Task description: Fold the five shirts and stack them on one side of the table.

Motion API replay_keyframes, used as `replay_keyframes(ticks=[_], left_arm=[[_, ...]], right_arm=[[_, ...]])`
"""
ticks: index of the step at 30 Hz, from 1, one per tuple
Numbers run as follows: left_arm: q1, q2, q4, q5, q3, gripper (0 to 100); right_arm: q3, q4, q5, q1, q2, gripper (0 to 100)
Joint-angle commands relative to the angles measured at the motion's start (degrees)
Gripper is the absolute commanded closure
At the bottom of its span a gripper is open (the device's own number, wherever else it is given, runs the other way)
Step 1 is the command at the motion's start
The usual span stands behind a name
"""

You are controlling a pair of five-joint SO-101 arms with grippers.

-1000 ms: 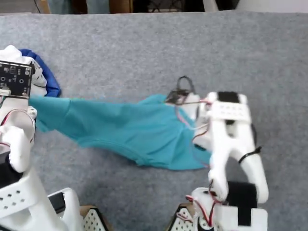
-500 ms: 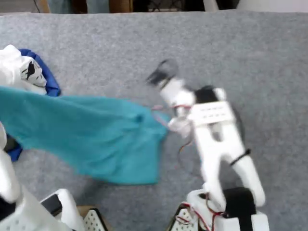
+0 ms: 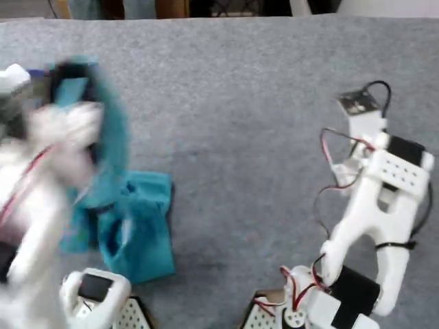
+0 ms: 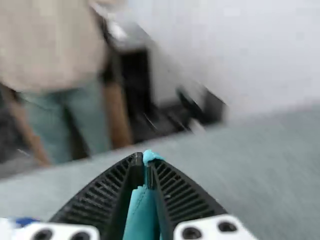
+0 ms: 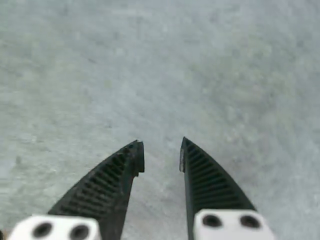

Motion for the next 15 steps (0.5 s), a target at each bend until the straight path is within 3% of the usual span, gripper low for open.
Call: replay_keyframes(ticks=[1,9,15], left_arm=[[11.56,13.89,-2.20,2.11,-0.04,97],[23.87,45.19,-10.11,2.02,-12.70,97],[29.67,66.81,-0.09,0.09,-32.48,94]], right_arm=[[-2.59,-1.32,1.93,4.40,-1.36,86.4],[-2.95,-4.13,2.11,9.76,4.09,86.4],[-4.97,-4.92,1.93,10.02,13.14,86.4]])
